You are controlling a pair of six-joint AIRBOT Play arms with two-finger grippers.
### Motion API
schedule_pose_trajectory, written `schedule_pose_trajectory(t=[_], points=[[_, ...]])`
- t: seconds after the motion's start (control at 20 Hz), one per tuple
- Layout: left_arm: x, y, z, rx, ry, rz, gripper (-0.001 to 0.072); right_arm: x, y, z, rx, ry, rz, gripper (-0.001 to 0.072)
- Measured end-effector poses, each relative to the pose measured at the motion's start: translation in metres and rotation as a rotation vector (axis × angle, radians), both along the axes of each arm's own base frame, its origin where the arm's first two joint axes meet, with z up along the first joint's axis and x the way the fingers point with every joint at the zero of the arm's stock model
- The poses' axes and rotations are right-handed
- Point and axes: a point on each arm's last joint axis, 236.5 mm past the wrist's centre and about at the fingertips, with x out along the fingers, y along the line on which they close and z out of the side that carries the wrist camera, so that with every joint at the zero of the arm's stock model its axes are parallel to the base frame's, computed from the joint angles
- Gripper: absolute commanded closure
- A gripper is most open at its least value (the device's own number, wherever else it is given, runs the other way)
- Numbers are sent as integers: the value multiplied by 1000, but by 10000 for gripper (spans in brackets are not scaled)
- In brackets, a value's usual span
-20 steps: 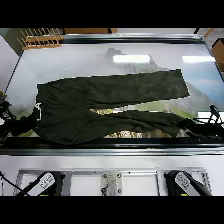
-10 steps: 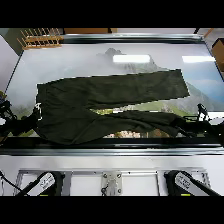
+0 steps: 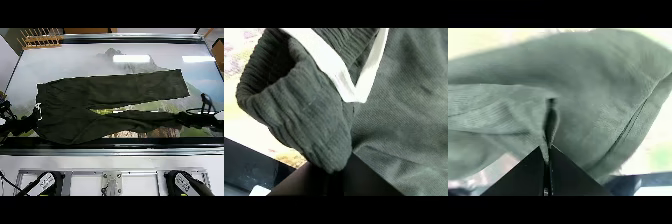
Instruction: Fold the clothes and pants, and hang the long-sleeved shirts on hangers.
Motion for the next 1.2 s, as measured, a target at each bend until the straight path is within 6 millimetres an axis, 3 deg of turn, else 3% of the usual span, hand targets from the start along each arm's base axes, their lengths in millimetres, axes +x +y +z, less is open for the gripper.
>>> schedule_pose_trajectory(t=[0.1,0.25,0.35,0.45,0.55,0.65,0.85,0.95,1.05,1.2], points=[[0,0,0,0,0,0,686,-2,-3,55,-70,-82,20,697],[0,0,0,0,0,0,686,-25,-11,132,-175,-160,-43,697],[0,0,0,-1,0,0,686,-44,-12,164,-198,-166,-103,698],[0,0,0,0,0,-1,686,-52,-13,177,-192,-146,-154,698],[0,0,0,0,0,-1,686,-46,-21,171,-170,-94,-194,697],[0,0,0,0,0,-1,686,-24,-36,149,-150,-35,-226,698],[0,0,0,-1,1,-1,686,55,-79,97,-126,-10,-311,697],[0,0,0,-1,1,-1,686,94,-97,81,-119,-30,-341,696],[0,-1,0,-2,0,-1,686,122,-109,69,-121,-46,-353,696],[0,-1,0,-2,0,-1,686,143,-116,70,-138,-88,-336,693]])
